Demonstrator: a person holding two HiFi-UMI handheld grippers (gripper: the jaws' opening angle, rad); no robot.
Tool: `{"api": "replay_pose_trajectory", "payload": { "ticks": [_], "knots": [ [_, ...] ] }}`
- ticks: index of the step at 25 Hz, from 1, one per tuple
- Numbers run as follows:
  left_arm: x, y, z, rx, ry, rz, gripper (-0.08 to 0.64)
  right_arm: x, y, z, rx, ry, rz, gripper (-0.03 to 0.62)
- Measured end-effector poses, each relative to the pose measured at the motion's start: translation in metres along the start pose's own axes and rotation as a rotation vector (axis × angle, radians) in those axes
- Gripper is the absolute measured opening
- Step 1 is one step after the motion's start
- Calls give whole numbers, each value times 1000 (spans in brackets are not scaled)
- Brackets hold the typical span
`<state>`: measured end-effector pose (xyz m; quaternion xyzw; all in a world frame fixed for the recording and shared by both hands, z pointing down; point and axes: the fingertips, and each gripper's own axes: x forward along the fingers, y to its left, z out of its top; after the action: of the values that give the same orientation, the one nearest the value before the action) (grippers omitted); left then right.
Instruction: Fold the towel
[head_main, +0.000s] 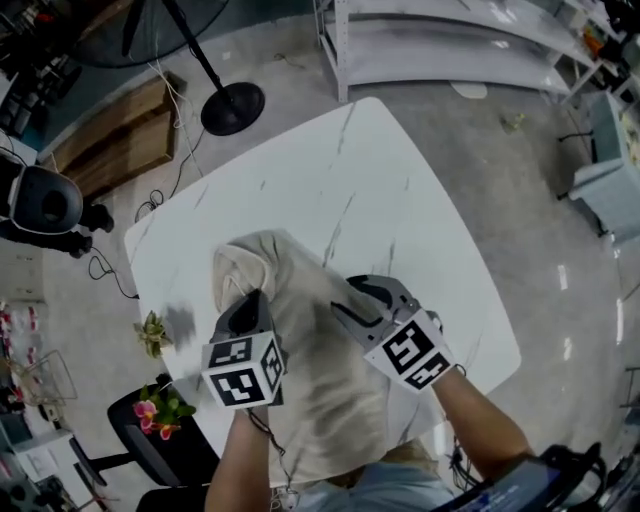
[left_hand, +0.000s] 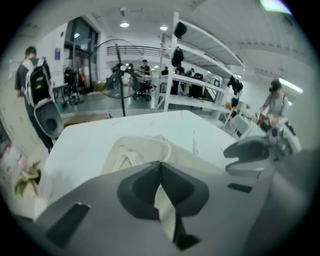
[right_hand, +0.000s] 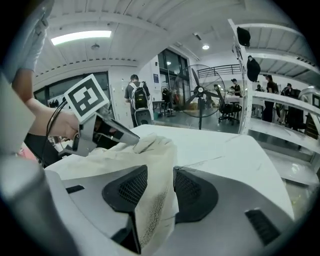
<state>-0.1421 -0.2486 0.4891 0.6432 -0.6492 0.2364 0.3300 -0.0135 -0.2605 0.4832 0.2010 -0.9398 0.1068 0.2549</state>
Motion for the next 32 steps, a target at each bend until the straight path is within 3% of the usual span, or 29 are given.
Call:
{"api": "replay_pose_trajectory", "payload": {
  "ticks": [2, 4, 6, 10, 13, 16, 17, 19, 22, 26, 29, 32],
  "knots": [
    [-10, 18, -4, -190, -21, -40, 8, 8, 2, -6, 9, 23, 15, 178],
    [-18, 33, -10, -313, -32, -62, 8, 14, 4, -15, 20, 52, 26, 179],
    [-20, 36, -11, -306, -41, -79, 8, 20, 3, -23, 39, 81, 24, 183],
    [-18, 7, 1, -180, -61, -149, 8, 30, -7, -34, 81, 140, -1, 180],
    [-23, -8, -3, -202, -64, -200, 8, 39, -5, -40, 63, 209, 0, 161],
    [-40, -12, -14, -219, -71, -219, 8, 43, 0, -36, 65, 212, 18, 47],
    [-49, -11, -17, -223, -76, -222, 9, 41, 2, -29, 51, 197, 6, 42],
    [-68, -7, -25, -228, -89, -230, 9, 34, 9, -8, -40, 161, -35, 39],
    [-102, 0, -40, -224, -108, -242, 8, 21, 43, 32, -277, 119, -85, 37],
    [-152, 16, -68, -235, -132, -244, 8, 12, 117, 58, -528, 94, -66, 37],
    [-183, 33, -96, -246, -136, -227, 8, 16, 177, 47, -689, 112, -2, 37],
    [-207, 52, -129, -265, -112, -197, 8, 22, 238, 4, -853, 173, 111, 37]
  ]
}}
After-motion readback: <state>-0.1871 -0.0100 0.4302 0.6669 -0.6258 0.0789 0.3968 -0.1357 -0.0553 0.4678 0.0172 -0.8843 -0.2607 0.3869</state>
